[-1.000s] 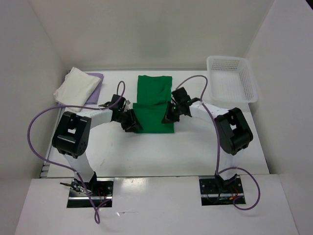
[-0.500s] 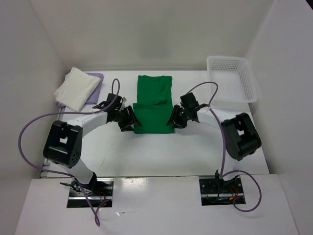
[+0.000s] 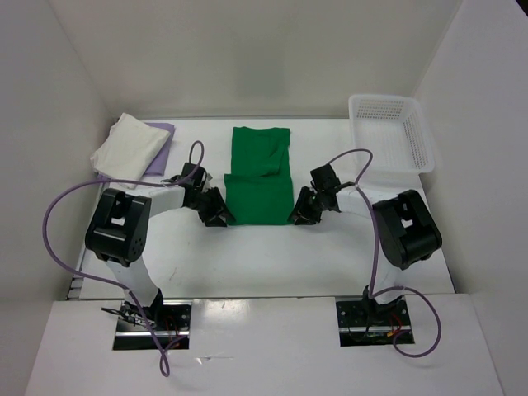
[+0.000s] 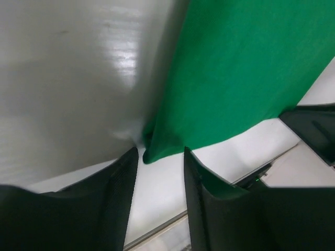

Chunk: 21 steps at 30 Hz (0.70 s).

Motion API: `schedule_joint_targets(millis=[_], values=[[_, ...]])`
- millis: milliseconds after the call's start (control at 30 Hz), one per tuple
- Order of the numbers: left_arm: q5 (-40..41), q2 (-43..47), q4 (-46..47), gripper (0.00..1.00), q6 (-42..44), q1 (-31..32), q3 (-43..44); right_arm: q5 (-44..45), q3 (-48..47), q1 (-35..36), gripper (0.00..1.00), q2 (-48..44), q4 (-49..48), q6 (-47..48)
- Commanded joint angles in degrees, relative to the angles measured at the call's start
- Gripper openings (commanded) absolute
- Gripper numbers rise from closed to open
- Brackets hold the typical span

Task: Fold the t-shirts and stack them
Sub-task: Grab one side of the 2/3 rectangular tshirt with both arms, then fold the long partially folded tshirt into a neat square

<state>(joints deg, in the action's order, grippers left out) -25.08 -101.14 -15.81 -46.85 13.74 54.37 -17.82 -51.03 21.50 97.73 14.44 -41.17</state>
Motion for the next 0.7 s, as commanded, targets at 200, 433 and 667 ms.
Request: schedule_joint_targets(millis=[200, 433, 667], values=[[3.0, -2.6, -0.6, 0.05, 0.8, 0.1, 1.0, -0.5, -0.6, -0.1, 0.01, 2.3, -4.0, -1.9], [-0.9, 10.6, -12.1, 0.0, 5.2, 0.8, -5.1, -0.2, 7.9, 5.4, 0.0, -12.7, 3.9, -6.8], [-4.5, 32.8, -31.6, 0.0, 5.7, 1.5, -7.5, -2.6, 11.9, 11.9, 0.0, -35.9, 17.4, -14.6]])
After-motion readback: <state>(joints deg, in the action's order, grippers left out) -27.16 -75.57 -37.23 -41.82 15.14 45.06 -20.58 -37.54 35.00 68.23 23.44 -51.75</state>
